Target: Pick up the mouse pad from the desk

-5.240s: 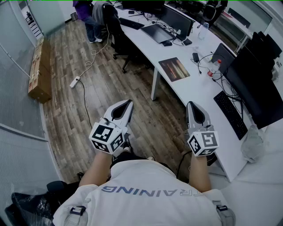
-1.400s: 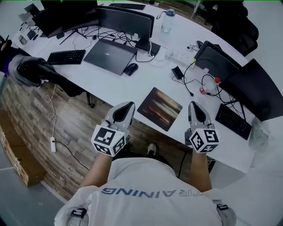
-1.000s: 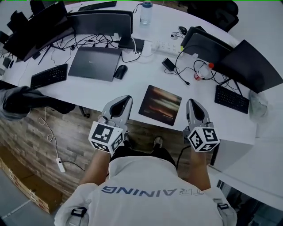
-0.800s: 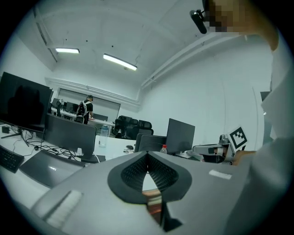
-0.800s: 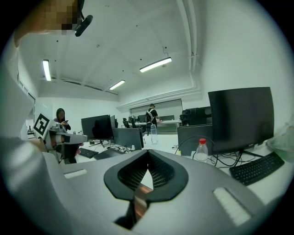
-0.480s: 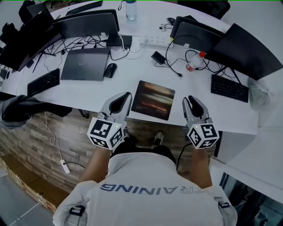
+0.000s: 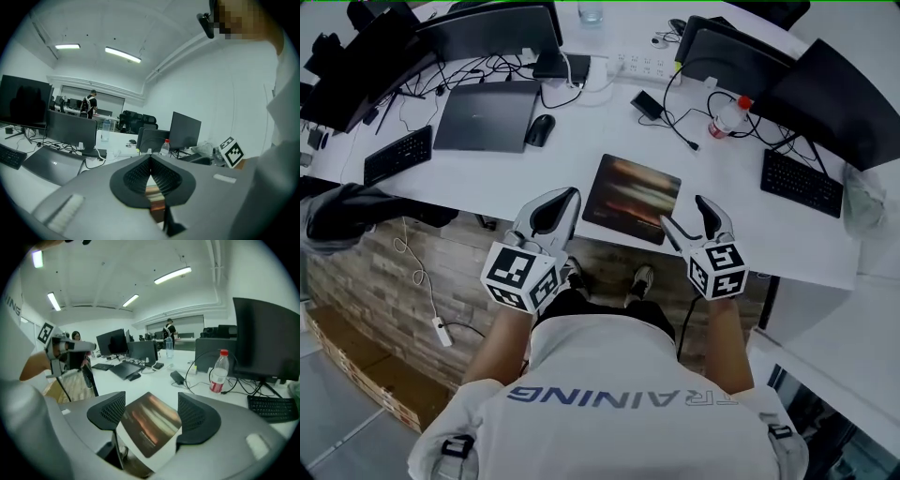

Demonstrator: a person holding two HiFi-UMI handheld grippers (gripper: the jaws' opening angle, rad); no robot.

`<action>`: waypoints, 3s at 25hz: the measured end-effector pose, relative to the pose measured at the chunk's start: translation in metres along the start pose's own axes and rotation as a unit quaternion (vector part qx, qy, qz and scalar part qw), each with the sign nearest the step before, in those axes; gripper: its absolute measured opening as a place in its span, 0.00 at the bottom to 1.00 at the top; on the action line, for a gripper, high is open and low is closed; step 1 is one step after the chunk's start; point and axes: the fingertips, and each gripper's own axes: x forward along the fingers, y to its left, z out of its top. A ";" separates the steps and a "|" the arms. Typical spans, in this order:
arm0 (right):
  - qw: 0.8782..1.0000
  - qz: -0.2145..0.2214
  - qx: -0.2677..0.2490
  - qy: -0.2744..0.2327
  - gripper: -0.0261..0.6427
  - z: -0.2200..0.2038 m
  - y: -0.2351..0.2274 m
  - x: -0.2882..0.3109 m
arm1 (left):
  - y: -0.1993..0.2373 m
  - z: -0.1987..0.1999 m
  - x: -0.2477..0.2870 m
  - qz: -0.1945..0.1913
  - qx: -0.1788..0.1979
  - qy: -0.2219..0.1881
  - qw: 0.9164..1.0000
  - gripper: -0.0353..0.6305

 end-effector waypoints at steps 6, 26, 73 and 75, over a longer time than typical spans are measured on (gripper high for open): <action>0.992 0.016 -0.029 0.123 0.61 -0.077 0.009 0.049 | 0.005 -0.008 -0.006 0.009 -0.008 0.013 1.000 0.05; 0.962 0.002 -0.051 0.268 0.47 -0.185 0.003 0.101 | 0.008 -0.032 -0.007 0.005 -0.023 0.044 0.999 0.05; 0.978 -0.048 -0.016 -0.200 0.11 0.165 0.018 -0.062 | 0.006 0.071 -0.046 0.035 0.032 -0.097 0.994 0.05; 0.974 -0.055 -0.027 -0.217 0.11 0.175 0.019 -0.071 | 0.008 0.074 -0.049 0.036 0.031 -0.103 0.994 0.05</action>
